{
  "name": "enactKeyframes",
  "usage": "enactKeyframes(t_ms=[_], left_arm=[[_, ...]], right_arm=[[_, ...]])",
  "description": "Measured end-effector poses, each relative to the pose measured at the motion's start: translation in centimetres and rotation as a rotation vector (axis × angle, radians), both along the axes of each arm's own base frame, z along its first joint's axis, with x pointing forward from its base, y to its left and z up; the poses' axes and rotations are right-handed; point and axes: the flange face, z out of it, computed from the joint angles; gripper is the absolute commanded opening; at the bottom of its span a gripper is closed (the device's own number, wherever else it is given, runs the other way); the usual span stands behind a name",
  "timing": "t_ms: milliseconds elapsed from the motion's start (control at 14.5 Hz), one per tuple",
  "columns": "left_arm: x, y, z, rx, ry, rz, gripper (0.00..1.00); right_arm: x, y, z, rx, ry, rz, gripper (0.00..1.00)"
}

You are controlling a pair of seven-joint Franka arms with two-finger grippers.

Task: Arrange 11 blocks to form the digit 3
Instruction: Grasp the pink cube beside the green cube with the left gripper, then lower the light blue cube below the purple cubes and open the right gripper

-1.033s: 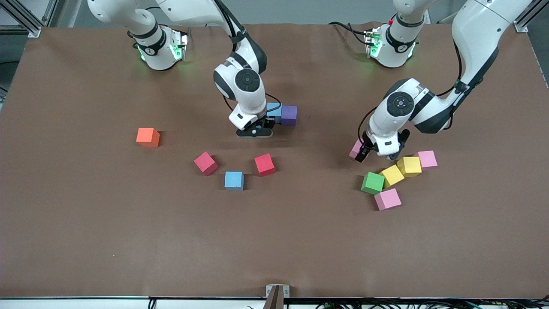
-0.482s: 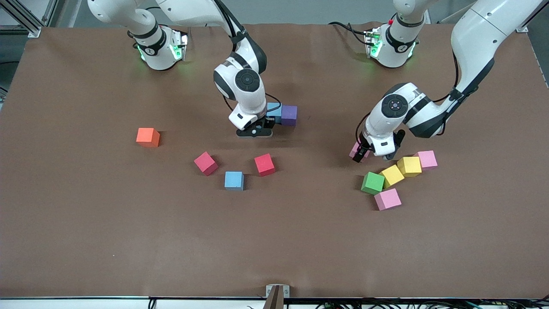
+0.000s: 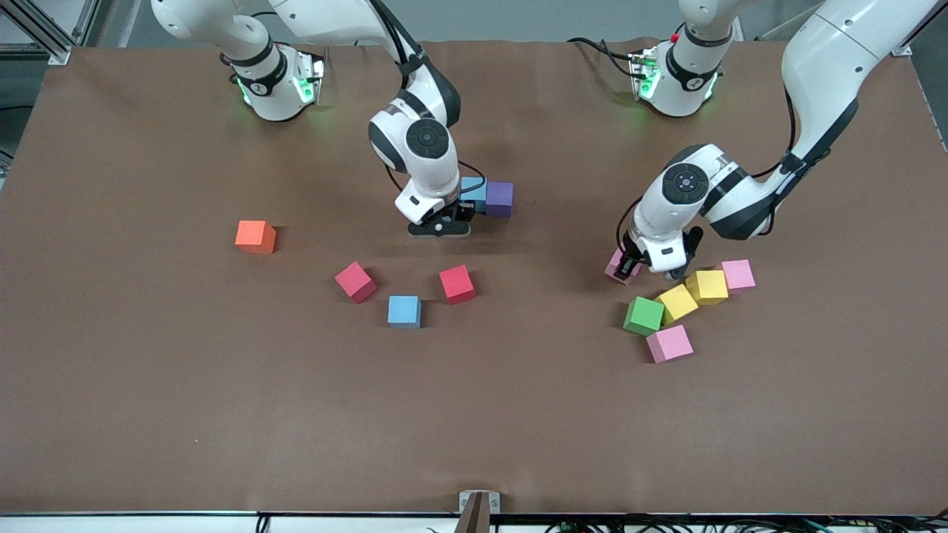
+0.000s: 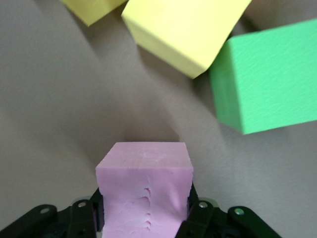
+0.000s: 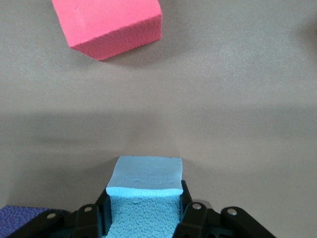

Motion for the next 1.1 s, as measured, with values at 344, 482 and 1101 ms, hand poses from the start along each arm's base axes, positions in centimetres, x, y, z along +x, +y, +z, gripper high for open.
enactKeyframes(t_ms=[344, 482, 1101], left_arm=[[1.9, 0.1, 2.9, 0.068, -0.001, 0.038, 0.28], [3.0, -0.3, 4.4, 0.063, -0.016, 0.054, 0.28], [4.7, -2.2, 6.5, 0.028, -0.033, 0.07, 0.28]], right_arm=[[-0.1, 0.0, 0.0, -0.006, 0.008, -0.001, 0.22], [-0.1, 0.0, 0.0, -0.006, 0.008, -0.001, 0.23], [-1.0, -0.3, -1.4, -0.037, 0.041, 0.002, 1.0]])
